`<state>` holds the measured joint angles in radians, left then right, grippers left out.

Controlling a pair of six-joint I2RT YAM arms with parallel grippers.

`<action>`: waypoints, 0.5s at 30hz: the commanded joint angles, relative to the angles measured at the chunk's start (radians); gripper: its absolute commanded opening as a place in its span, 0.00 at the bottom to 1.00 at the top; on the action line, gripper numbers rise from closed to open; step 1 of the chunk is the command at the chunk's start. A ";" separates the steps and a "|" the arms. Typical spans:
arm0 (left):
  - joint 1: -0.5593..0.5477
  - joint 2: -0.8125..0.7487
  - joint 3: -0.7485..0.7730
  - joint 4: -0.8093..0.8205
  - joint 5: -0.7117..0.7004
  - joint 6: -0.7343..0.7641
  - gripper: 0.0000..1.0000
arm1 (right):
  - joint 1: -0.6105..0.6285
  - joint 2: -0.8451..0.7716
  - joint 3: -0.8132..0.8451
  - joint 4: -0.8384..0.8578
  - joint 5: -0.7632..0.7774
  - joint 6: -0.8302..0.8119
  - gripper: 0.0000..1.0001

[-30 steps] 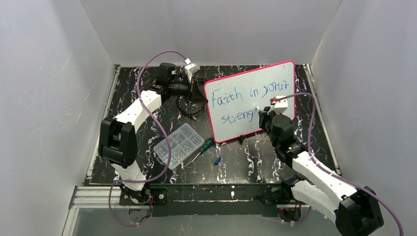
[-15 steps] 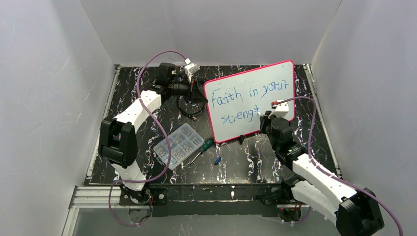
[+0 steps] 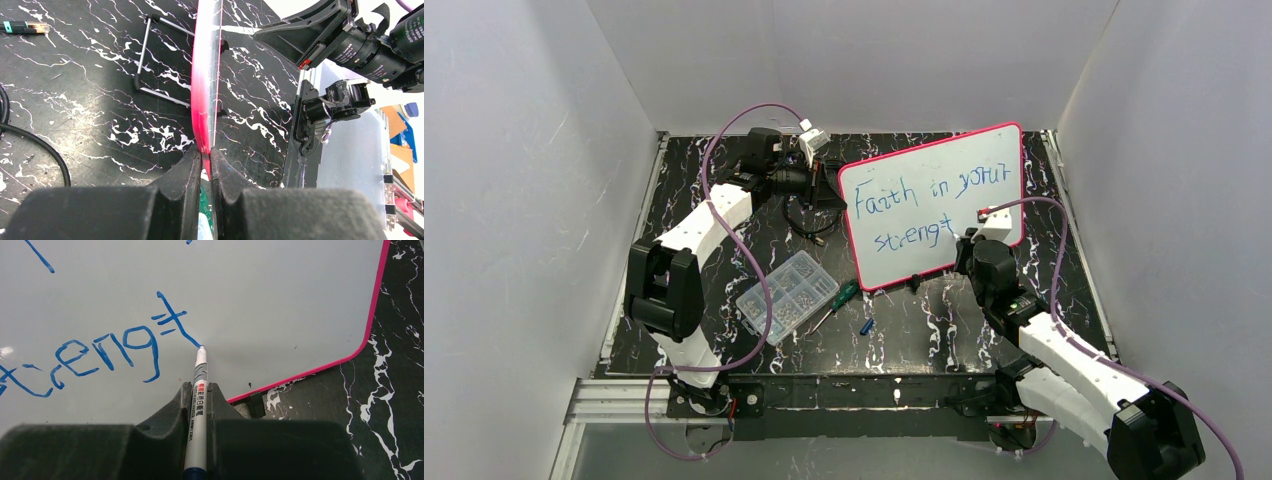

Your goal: Write a sentence on the whiteboard

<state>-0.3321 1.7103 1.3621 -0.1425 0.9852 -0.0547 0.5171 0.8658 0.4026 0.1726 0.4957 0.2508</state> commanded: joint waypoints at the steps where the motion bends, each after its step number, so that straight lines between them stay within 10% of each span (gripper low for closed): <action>1: -0.009 -0.028 0.027 -0.003 0.041 0.006 0.00 | -0.004 -0.002 0.022 0.014 0.043 -0.025 0.01; 15: -0.009 -0.031 0.028 -0.002 0.041 0.006 0.00 | -0.005 0.002 0.125 0.127 0.071 -0.117 0.01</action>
<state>-0.3325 1.7103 1.3621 -0.1425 0.9874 -0.0555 0.5171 0.8658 0.4656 0.2096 0.5369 0.1726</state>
